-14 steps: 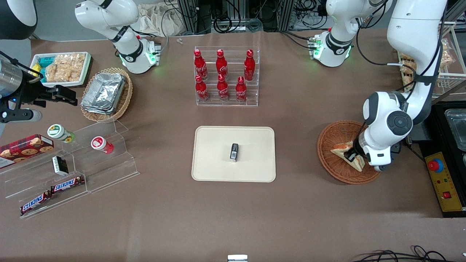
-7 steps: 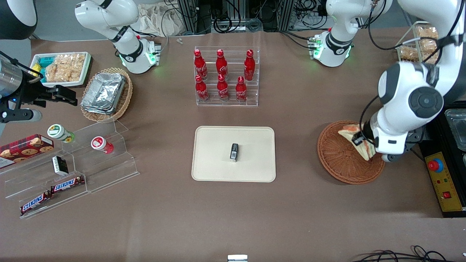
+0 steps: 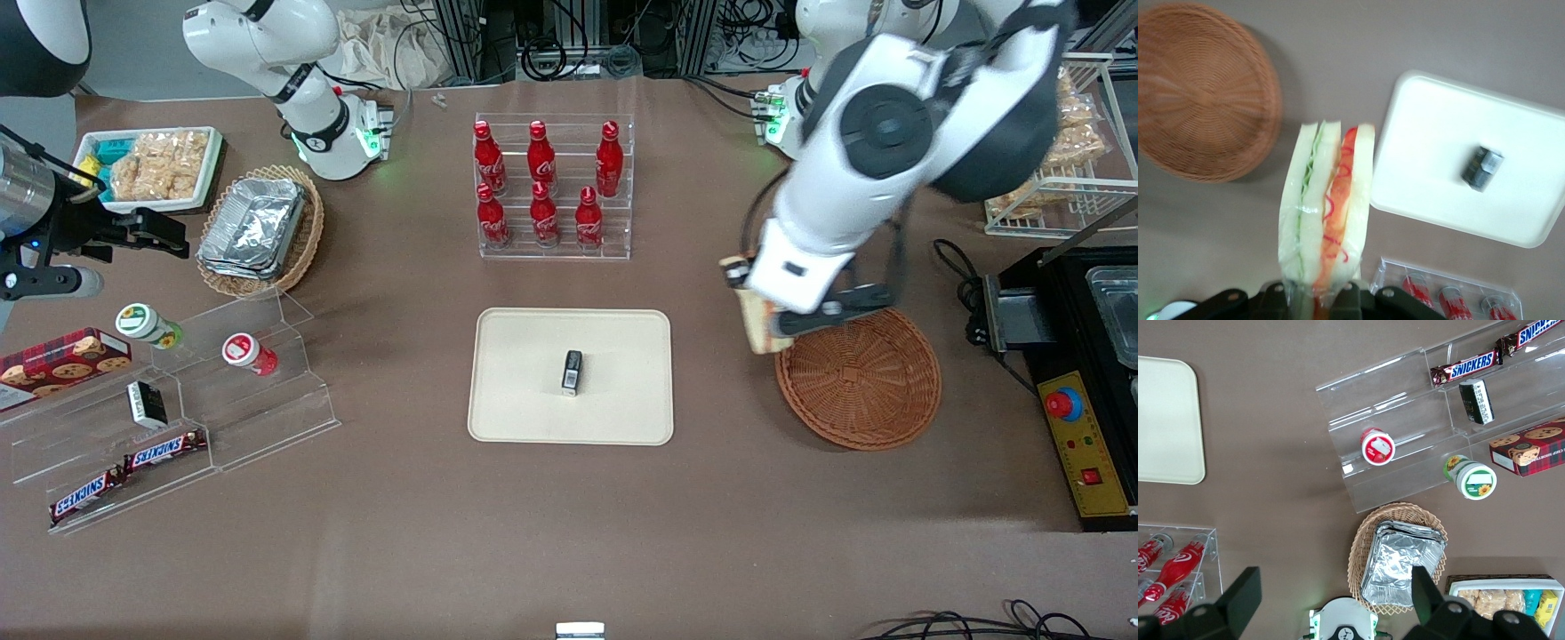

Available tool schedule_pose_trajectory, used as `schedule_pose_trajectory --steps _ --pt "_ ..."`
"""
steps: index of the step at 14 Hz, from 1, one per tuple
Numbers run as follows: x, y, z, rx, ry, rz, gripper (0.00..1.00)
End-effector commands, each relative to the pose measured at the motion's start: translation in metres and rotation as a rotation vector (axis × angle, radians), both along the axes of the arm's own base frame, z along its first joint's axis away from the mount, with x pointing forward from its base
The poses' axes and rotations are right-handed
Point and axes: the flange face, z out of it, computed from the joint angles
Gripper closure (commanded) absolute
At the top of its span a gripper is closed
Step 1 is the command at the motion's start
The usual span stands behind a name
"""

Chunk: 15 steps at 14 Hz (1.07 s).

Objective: Place sandwich from basket to tray
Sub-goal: 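Lift the sandwich out of the basket and carry it toward the cream tray, then lower the sandwich onto the tray beside the black box and open the gripper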

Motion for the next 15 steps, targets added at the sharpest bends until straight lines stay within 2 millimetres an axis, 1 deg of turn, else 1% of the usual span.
schedule_pose_trajectory --steps 1,2,3,4,5,6,8,9,10,13,14,15 --pt "0.044 -0.035 -0.075 -0.084 0.042 -0.059 1.0" --pt "0.054 -0.043 -0.106 -0.099 0.021 -0.067 1.0" --pt "0.058 -0.056 -0.137 -0.077 -0.019 -0.101 1.0" --pt "0.058 -0.07 -0.167 -0.052 -0.044 -0.133 1.0" --pt "0.055 -0.083 -0.188 -0.048 -0.052 -0.155 1.0" --pt "0.057 -0.087 -0.204 -0.063 -0.055 -0.154 1.0" --pt "0.059 -0.089 -0.229 -0.073 -0.054 -0.16 1.0" --pt "0.059 -0.088 -0.238 -0.057 -0.054 -0.17 1.0" --pt "0.056 -0.091 -0.244 -0.036 -0.061 -0.19 1.0" --pt "0.052 -0.091 -0.267 -0.008 -0.049 -0.214 1.0" --pt "0.051 -0.092 -0.272 -0.012 -0.048 -0.214 0.95" --pt "0.049 -0.094 -0.274 -0.016 -0.051 -0.217 0.86"
